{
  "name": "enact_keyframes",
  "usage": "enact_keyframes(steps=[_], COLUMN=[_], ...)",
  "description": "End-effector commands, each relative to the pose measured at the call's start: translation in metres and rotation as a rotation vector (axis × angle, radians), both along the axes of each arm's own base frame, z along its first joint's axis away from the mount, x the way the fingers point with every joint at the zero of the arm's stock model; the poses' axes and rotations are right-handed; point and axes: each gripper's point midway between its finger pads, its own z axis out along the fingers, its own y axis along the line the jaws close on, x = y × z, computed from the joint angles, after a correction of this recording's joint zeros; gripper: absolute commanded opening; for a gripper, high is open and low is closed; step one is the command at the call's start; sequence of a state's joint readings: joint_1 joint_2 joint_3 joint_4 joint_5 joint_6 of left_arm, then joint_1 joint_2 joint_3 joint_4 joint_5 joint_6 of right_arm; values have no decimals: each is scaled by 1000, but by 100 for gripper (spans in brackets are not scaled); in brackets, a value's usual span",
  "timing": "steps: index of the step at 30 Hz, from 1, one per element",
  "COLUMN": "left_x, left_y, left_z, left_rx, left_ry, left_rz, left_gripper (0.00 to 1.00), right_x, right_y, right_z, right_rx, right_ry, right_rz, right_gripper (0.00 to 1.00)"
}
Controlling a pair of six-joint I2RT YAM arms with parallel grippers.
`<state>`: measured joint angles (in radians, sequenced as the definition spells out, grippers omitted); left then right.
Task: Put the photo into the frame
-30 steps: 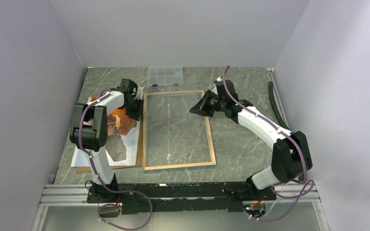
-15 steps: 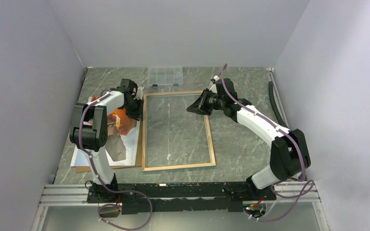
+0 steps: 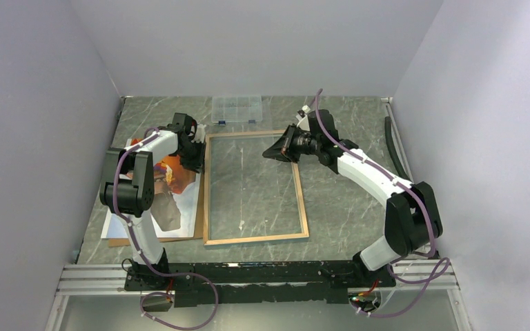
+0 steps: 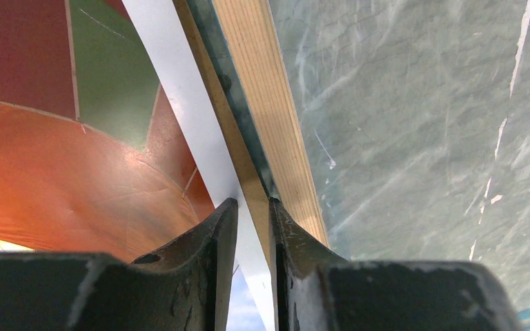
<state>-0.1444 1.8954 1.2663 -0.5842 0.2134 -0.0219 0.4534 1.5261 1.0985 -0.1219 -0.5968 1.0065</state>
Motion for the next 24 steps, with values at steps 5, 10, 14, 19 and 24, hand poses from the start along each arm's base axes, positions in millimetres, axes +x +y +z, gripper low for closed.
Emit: enact_keyframes(steps=[5,10,14,19,24], left_x=[-18,-17,-19,-19,-18], left_y=[-11,-12,-11,-11,-11], left_z=[-14,-14,-14,-14,-13], left_rx=[-44,-49,-44,-44,-45], left_ry=[79,78,80,80,77], left_rz=[-9,-8,-11,-13,-14], left_gripper=[28,28,28,28,27], right_x=[-1,-1,-1,-1,2], right_y=[17,21,22,21,17], right_z=[33,34,25,16,10], right_rx=[99,98,77,52,-7], right_ry=[-54,-56,-46,-38,-60], right_rz=[49,57,57,55,68], right_gripper=[0,0,0,0,0])
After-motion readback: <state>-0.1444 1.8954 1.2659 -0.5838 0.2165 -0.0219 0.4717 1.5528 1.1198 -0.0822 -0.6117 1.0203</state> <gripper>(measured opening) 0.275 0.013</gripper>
